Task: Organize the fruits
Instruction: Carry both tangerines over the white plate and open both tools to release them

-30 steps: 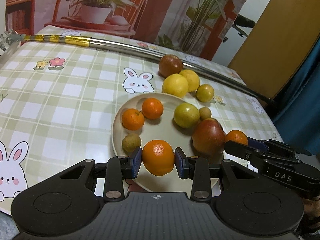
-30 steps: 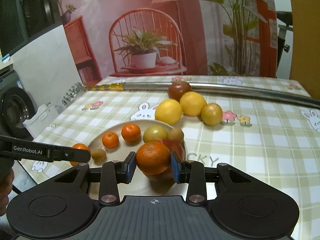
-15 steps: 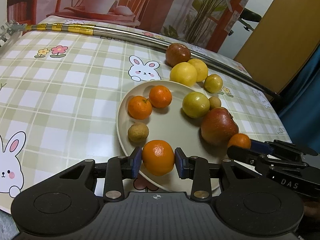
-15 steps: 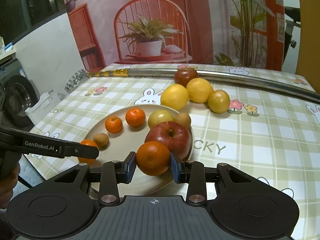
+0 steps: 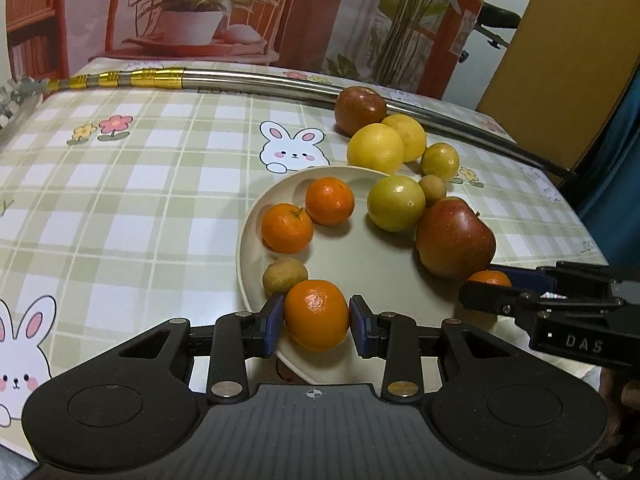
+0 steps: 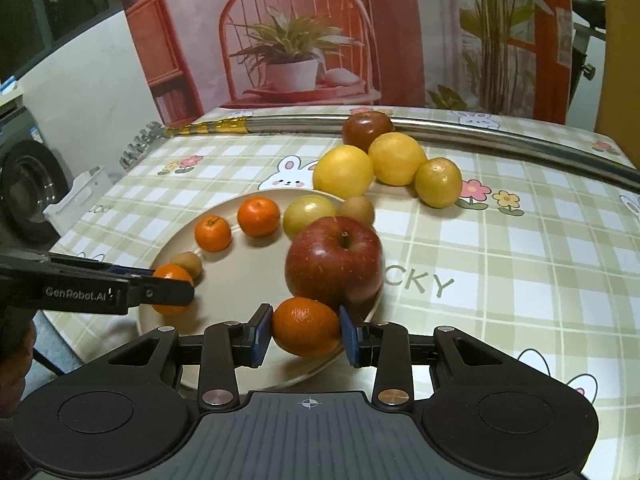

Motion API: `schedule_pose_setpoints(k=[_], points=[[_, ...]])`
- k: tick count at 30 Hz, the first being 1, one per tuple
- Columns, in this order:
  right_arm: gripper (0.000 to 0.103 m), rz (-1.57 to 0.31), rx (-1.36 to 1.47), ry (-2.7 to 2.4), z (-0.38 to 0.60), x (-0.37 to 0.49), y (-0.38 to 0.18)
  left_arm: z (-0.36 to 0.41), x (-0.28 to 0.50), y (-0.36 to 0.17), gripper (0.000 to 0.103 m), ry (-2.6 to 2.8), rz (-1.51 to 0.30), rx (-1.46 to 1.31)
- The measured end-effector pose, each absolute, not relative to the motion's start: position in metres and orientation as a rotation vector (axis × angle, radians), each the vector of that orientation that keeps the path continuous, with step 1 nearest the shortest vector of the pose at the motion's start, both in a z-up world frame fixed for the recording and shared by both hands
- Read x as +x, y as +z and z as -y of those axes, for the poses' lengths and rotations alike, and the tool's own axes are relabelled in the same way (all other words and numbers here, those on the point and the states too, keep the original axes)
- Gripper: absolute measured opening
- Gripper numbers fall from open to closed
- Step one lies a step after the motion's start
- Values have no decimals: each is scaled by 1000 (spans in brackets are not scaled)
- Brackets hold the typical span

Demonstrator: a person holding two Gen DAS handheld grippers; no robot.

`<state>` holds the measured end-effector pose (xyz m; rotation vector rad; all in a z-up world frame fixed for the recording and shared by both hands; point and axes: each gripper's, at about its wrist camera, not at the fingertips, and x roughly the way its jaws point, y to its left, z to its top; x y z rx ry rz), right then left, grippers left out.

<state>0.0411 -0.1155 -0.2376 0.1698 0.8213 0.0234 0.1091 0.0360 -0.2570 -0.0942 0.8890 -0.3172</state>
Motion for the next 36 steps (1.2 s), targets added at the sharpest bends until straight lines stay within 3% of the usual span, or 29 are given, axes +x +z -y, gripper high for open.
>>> schedule_pose_setpoints(k=[21, 36], points=[[32, -812, 139, 18, 124, 64, -251, -30, 116, -258, 38, -273, -848, -11], [34, -770, 176, 20, 126, 49, -245, -40, 99, -253, 39, -284, -807, -98]])
